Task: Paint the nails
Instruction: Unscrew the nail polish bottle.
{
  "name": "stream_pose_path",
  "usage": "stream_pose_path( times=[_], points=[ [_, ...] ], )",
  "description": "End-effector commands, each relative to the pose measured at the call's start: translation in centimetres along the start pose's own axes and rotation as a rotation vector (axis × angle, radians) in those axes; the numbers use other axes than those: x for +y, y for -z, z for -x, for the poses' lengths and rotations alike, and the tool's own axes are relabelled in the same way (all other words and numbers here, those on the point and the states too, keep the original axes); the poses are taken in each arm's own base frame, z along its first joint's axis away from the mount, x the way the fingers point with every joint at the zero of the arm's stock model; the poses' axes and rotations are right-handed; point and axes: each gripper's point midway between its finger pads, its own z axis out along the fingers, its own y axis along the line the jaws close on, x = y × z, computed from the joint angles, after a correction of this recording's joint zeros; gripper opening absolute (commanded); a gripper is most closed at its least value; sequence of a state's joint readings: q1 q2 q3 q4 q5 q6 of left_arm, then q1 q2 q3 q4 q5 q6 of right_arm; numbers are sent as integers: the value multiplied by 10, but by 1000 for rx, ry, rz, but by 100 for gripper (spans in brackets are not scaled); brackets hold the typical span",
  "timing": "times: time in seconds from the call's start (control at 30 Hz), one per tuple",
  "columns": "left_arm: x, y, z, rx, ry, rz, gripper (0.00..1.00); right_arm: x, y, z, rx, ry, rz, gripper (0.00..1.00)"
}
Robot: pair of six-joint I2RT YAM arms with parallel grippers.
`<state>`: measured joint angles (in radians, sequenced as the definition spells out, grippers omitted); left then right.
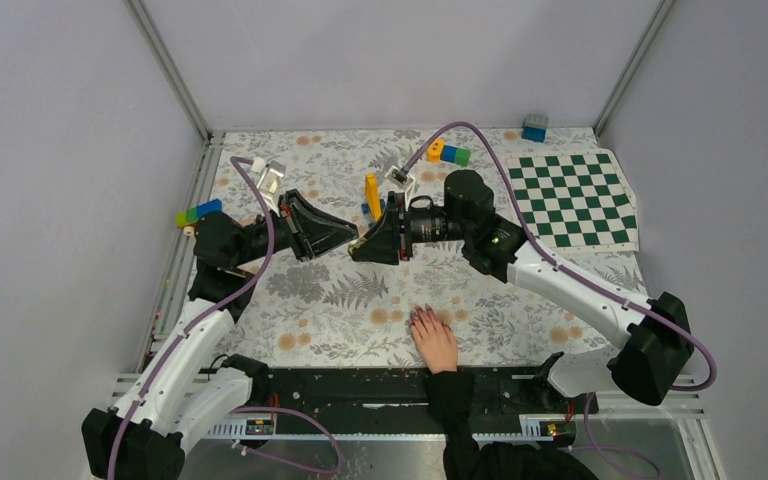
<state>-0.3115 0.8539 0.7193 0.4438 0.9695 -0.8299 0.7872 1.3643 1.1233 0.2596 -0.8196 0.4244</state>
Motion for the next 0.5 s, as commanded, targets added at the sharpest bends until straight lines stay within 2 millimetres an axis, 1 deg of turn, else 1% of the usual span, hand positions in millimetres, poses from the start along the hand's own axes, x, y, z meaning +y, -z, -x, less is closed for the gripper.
stream_pose_path(
  times=[0.0, 0.13, 0.27, 0.47],
  points=[
    [-19, -1, 10, -3, -74, -37, 0, -33, 4, 20, -85, 82, -240, 0],
    [-7, -3, 10, -8, -52, 18, 0, -49, 5, 22, -118, 115, -364, 0],
    [12, -3, 8, -4, -17, 111, 0, -67, 7, 21, -163, 130, -465, 0],
    [30, -4, 4, -1, 39, 183, 0, -81, 7, 26, -205, 203, -648, 0]
  ],
)
